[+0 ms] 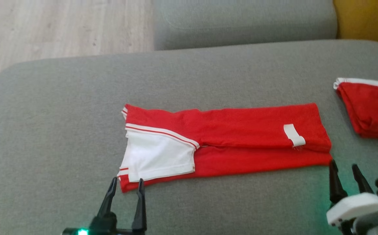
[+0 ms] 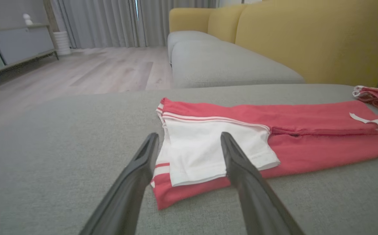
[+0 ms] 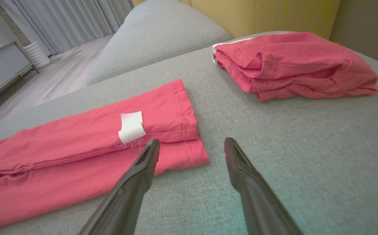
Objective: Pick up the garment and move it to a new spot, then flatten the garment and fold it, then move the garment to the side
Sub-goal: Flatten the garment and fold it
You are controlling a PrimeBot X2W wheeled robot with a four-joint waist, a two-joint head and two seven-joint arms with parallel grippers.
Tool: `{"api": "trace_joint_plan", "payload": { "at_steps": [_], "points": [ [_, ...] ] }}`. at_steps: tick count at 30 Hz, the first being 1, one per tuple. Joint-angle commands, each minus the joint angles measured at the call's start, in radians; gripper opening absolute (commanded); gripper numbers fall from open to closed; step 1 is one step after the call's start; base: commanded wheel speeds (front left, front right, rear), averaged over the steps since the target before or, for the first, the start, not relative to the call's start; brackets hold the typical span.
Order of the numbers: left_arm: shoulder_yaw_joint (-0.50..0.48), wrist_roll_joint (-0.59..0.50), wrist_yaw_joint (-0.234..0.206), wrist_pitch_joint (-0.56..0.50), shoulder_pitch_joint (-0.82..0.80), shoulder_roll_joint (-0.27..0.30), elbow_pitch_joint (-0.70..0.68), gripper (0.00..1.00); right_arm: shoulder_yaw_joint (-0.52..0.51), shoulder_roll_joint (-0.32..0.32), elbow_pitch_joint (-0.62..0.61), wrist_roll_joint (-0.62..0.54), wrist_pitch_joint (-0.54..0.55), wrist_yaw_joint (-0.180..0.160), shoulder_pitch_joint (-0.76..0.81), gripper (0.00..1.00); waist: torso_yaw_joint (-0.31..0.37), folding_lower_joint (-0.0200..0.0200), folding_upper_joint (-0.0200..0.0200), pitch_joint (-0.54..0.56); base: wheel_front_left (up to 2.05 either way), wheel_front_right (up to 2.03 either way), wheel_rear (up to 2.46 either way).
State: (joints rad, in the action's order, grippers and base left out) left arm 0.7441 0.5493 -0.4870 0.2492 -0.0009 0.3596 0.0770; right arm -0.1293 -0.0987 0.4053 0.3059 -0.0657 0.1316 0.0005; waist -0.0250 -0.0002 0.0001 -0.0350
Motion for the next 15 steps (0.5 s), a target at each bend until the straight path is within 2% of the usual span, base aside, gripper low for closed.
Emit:
{"api": "trace_joint_plan", "payload": {
  "at_steps": [1, 3, 8, 15],
  "points": [
    [-0.050, -0.028, -0.010, 0.012, -0.018, 0.003, -0.040, 1.00, 0.014, -0.004, -0.033, -0.011, -0.015, -0.001, -0.005, 1.00, -0.017, 0.0002, -0.0001, 0.016, 0.00, 0.00, 0.00],
    [-0.069, -0.080, -0.019, 0.012, 0.010, -0.022, -0.070, 1.00, 0.008, 0.004, -0.035, -0.009, -0.021, -0.001, 0.015, 1.00, -0.036, 0.0002, -0.0001, 0.031, 0.00, 0.00, 0.00],
    [-0.084, -0.194, -0.006, 0.012, 0.062, -0.066, -0.120, 1.00, -0.020, 0.018, -0.025, 0.000, -0.020, -0.001, 0.034, 1.00, -0.084, 0.0002, -0.0001, 0.048, 0.00, 0.00, 0.00],
    [-0.102, -0.270, 0.023, 0.012, 0.102, -0.106, -0.135, 1.00, -0.121, 0.034, 0.032, 0.005, 0.033, -0.001, -0.028, 1.00, -0.145, 0.0002, -0.0001, 0.051, 0.00, 0.00, 0.00]
  ]
}}
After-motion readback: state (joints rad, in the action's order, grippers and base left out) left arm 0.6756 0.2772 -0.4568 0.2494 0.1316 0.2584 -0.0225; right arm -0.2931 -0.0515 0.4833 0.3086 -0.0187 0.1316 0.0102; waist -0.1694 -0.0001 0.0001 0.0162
